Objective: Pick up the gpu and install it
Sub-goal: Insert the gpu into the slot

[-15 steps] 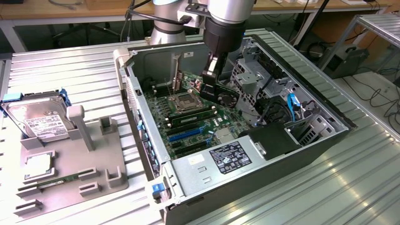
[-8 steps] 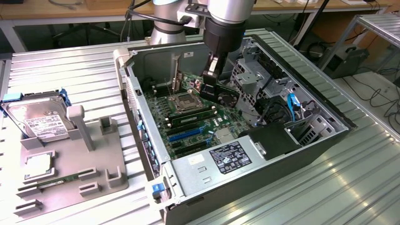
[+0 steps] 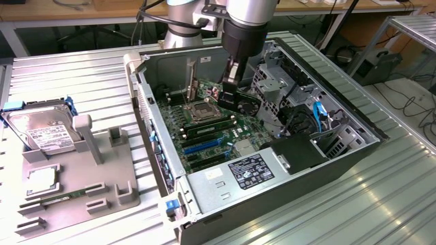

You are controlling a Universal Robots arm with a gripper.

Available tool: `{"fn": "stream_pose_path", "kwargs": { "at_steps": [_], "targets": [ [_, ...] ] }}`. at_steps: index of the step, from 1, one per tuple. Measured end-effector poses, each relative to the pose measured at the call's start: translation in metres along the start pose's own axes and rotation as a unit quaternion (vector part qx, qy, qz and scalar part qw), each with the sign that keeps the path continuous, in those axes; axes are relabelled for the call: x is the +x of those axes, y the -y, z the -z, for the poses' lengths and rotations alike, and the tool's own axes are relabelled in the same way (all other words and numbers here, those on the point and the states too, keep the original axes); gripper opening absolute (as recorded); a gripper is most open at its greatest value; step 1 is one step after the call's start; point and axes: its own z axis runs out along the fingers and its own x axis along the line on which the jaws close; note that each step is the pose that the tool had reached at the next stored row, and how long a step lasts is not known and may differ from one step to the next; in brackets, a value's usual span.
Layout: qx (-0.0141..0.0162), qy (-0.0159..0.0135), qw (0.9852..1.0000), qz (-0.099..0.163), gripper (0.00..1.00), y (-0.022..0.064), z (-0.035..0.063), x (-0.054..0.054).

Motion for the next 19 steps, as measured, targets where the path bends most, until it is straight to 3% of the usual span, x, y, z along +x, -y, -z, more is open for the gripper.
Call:
{"fn": "stream_pose_path", "kwargs": {
  "at_steps": [19],
  "targets": [
    [-0.0011,0.0008,0.9993,0.037,0.26,0.0,0.0,0.0]
  ]
}}
